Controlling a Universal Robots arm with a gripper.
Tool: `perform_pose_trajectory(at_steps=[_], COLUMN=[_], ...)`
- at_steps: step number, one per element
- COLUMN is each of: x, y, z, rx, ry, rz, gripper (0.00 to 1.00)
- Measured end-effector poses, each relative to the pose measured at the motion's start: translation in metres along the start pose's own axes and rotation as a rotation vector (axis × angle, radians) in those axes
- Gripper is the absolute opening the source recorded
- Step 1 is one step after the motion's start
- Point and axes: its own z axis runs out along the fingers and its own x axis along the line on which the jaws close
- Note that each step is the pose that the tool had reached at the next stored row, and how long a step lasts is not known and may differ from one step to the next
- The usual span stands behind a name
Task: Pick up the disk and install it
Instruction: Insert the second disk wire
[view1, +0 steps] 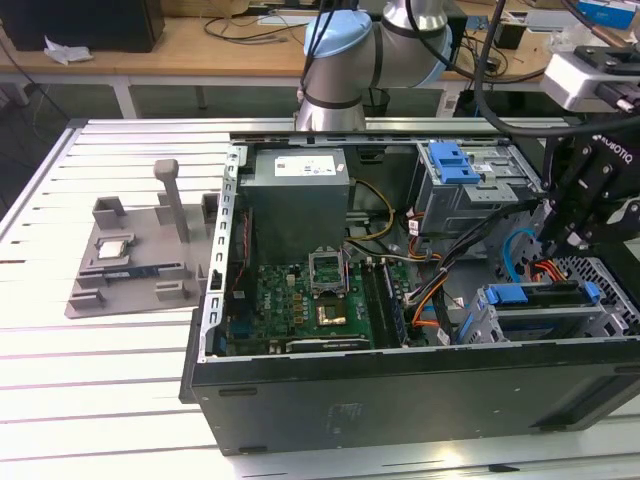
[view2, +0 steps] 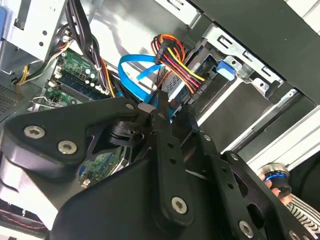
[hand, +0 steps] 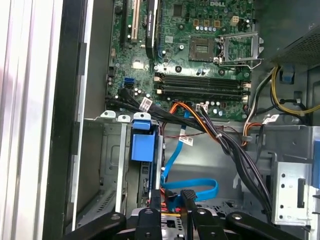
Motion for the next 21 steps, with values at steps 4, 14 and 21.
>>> perform_pose_trajectory(at_steps=[4, 14, 21], x=[0.0, 0.0021, 0.0163], y=[0.0, 0.0001, 0.0003], z=[0.0001, 0.0008, 0.0174], rx=[0.0, 0.0001, -0.0001], ry=[0.0001, 0.0019, 0.0028], rz=[-0.003, -0.008, -0.013], gripper=[0.3, 0.16, 0.16])
